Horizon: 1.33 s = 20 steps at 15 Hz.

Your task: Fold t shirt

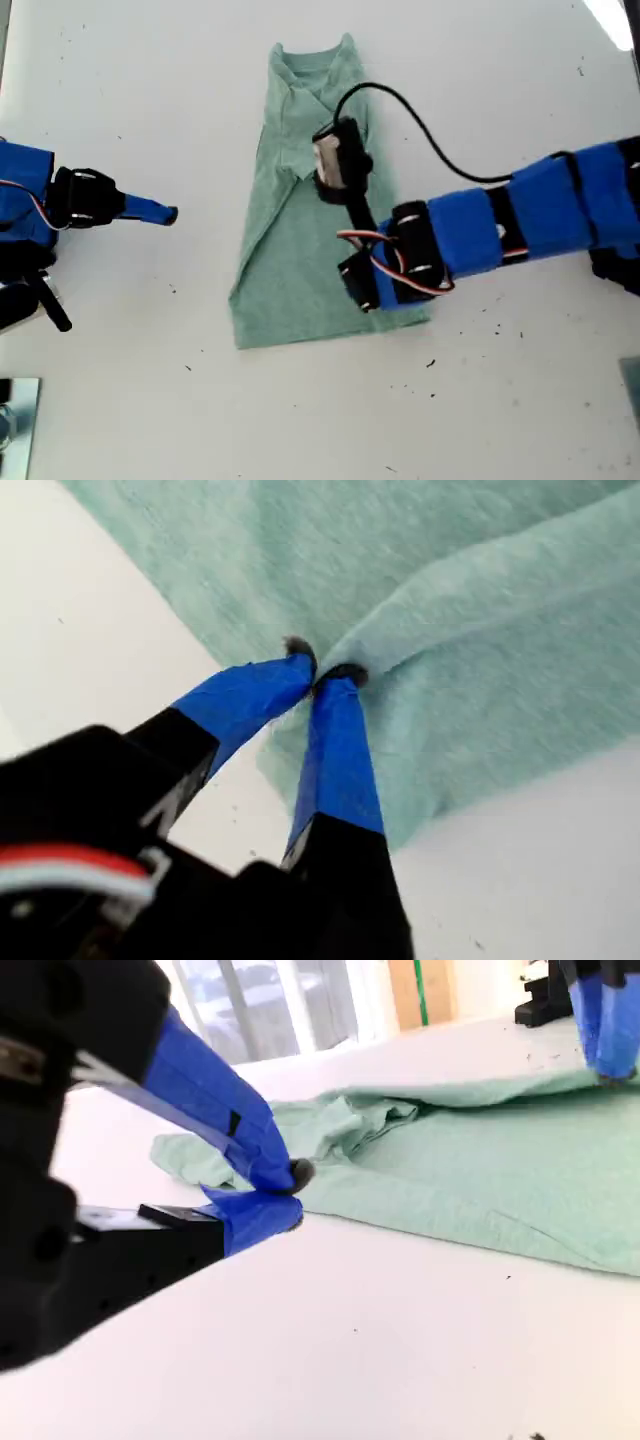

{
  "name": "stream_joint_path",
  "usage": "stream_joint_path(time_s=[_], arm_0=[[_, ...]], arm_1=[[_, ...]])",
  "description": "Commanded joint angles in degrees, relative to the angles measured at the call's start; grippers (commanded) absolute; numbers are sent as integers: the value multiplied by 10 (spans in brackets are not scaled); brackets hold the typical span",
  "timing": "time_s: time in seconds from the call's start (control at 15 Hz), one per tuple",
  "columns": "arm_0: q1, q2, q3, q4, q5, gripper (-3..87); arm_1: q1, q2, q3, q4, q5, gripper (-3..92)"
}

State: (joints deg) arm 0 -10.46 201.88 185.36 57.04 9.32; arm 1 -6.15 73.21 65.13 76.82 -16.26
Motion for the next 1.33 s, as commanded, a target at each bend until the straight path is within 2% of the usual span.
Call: stream_joint_path(time_s=[0.0,0.2,0.33,0.4,0.47,0.6,0.73,0.93,1.07,1.13,1.27], arm_0=[[6,4,7,0,6,-2],[5,4,7,0,6,-2],[4,4,7,0,6,-2],[4,4,7,0,6,-2],[4,4,7,0,6,-2],[2,4,7,0,6,-2],[0,4,7,0,6,-2],[0,3,7,0,6,-2],[2,-6,6,-3,4,-2],[7,-47,-5,-13,-11,-2],[53,-193,-132,-13,-76,-2]], arm_1=[[-20,15,-34,-10,18,272],[-4,172,-20,77,5,248],[33,325,91,139,-12,255],[55,423,225,108,-33,219],[84,531,395,31,-57,225],[120,730,688,-79,-113,99],[156,793,860,-120,-134,28],[215,862,1006,-185,-166,28],[253,942,1030,-133,-176,27],[255,937,1030,-135,-178,27],[258,927,1028,-141,-179,27]])
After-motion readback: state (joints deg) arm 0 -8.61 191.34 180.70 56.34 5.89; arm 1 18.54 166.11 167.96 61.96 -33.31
